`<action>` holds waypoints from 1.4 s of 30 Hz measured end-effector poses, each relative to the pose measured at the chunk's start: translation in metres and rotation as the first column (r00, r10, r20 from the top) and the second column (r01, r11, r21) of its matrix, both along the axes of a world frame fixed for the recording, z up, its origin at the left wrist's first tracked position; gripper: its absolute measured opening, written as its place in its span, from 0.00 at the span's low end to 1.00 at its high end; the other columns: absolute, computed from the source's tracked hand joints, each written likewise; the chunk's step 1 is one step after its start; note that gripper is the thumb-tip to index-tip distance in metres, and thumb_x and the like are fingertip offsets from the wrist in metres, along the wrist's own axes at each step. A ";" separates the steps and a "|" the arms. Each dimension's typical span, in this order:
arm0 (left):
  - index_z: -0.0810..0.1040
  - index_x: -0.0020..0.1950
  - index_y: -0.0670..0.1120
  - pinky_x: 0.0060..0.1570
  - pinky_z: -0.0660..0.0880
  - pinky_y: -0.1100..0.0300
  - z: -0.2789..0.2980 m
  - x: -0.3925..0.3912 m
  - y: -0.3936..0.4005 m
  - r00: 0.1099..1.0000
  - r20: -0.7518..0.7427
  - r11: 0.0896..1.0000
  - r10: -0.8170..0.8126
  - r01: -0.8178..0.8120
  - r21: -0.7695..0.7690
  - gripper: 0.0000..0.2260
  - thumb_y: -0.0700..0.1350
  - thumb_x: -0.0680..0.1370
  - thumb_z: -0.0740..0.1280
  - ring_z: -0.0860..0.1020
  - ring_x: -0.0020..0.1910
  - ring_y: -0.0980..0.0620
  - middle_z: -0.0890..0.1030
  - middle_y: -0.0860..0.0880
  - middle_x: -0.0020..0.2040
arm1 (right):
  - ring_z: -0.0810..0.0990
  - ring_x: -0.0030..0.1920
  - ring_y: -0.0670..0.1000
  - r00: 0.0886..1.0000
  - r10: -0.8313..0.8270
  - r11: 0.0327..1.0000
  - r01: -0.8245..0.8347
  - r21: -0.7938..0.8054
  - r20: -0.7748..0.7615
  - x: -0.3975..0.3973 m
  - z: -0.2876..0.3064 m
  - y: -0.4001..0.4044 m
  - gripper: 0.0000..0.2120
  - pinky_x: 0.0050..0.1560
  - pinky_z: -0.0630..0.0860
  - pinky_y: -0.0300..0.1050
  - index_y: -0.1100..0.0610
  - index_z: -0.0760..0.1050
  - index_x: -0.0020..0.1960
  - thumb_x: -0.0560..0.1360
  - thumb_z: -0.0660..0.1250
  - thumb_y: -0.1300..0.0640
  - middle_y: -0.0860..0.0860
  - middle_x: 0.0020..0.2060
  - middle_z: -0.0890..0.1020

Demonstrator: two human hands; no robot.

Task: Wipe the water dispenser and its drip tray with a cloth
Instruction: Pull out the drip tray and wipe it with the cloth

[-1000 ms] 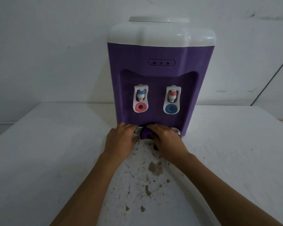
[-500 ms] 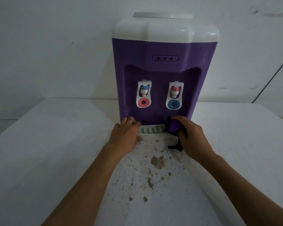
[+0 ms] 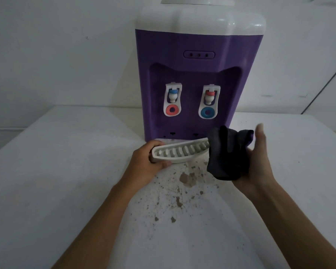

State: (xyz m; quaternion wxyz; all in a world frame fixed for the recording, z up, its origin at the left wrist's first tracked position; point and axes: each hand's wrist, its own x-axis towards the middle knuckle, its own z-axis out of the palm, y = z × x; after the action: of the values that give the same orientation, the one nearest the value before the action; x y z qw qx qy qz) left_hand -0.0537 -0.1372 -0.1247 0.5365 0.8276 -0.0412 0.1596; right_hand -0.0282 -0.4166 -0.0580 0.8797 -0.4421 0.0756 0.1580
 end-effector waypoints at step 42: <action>0.85 0.63 0.52 0.57 0.82 0.61 -0.007 0.000 0.013 0.987 -0.046 0.987 -0.151 0.147 -0.072 0.25 0.42 0.67 0.84 0.85 0.55 0.58 0.87 0.56 0.54 | 0.52 0.82 0.52 0.730 0.584 0.044 0.409 -0.911 0.356 0.002 -0.048 0.034 0.33 0.79 0.45 0.51 0.42 0.55 0.82 0.83 0.64 0.58 0.44 0.82 0.56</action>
State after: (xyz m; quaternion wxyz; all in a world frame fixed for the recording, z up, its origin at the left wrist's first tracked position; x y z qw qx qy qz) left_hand -0.0533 -0.1241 -0.1318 0.5757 0.8073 -0.0836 0.0990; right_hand -0.0267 -0.3824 -0.1057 0.2630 -0.9440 -0.1923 -0.0513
